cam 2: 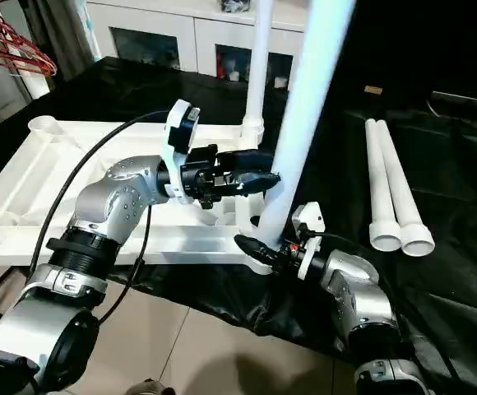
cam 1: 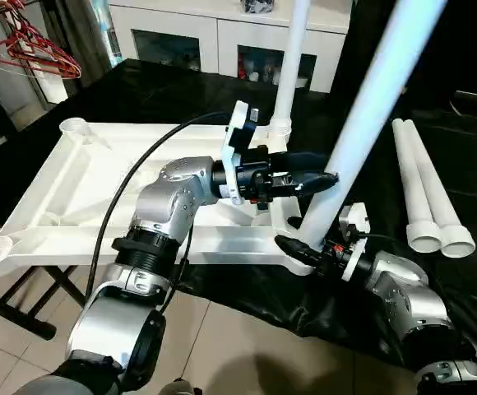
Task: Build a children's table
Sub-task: Insert table leg to table base
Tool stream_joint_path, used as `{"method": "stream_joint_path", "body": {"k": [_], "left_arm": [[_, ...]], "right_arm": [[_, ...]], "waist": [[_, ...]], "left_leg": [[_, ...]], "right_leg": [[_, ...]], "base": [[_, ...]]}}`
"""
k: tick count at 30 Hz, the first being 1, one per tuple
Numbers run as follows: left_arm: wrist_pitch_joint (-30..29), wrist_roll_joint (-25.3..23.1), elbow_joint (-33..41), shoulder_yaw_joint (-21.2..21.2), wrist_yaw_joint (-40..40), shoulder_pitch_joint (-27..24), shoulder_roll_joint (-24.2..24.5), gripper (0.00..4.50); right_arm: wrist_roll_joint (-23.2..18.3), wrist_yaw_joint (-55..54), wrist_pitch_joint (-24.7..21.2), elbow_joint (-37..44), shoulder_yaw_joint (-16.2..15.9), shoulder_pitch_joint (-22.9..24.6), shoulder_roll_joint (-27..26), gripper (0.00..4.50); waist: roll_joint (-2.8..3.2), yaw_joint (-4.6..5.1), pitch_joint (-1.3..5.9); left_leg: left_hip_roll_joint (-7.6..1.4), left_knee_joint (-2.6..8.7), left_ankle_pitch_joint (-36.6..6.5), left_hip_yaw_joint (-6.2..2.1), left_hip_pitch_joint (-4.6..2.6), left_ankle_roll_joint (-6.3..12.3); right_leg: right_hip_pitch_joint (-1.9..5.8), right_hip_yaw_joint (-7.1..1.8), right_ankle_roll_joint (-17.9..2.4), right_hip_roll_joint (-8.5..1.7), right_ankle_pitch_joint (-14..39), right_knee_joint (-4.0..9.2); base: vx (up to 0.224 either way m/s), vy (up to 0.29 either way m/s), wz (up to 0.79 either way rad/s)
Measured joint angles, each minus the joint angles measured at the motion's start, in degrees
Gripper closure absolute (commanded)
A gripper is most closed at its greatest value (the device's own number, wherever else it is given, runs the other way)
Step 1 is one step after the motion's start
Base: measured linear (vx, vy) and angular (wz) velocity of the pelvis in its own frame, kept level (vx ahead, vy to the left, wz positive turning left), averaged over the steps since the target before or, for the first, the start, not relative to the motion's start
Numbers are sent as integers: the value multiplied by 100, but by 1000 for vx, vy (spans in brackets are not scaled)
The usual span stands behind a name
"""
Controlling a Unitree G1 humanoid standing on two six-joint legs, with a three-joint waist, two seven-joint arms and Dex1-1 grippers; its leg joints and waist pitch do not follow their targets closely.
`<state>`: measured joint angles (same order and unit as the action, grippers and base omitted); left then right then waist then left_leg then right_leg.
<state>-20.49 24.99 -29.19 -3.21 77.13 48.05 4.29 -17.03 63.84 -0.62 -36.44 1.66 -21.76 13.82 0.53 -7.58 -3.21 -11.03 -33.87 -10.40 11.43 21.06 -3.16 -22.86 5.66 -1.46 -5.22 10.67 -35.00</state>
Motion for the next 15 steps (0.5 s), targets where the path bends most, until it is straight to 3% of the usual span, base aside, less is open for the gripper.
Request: {"method": "stream_joint_path", "body": {"k": [4,13,15], "left_arm": [[220,-145,139,-164,-122,-49,-58,136],[841,-471,-86,-261,-905,-54,-504,136],[816,-443,-86,-247,-889,-54,-496,171]], "right_arm": [[-2,41,-28,-26,-18,-30,30,156],[8,43,-45,-26,-79,-66,37,157],[9,45,-45,-26,-97,-72,38,157]], "waist": [[0,4,0],[0,37,0],[0,49,0]], "left_leg": [[1,-1,0,0,1,1],[1,0,0,0,1,0],[0,1,0,-1,1,1]], "right_leg": [[1,-1,0,0,0,4],[0,-1,2,0,1,3],[0,0,5,1,3,3]], "base": [[0,0,0],[0,0,0],[0,0,0]]}}
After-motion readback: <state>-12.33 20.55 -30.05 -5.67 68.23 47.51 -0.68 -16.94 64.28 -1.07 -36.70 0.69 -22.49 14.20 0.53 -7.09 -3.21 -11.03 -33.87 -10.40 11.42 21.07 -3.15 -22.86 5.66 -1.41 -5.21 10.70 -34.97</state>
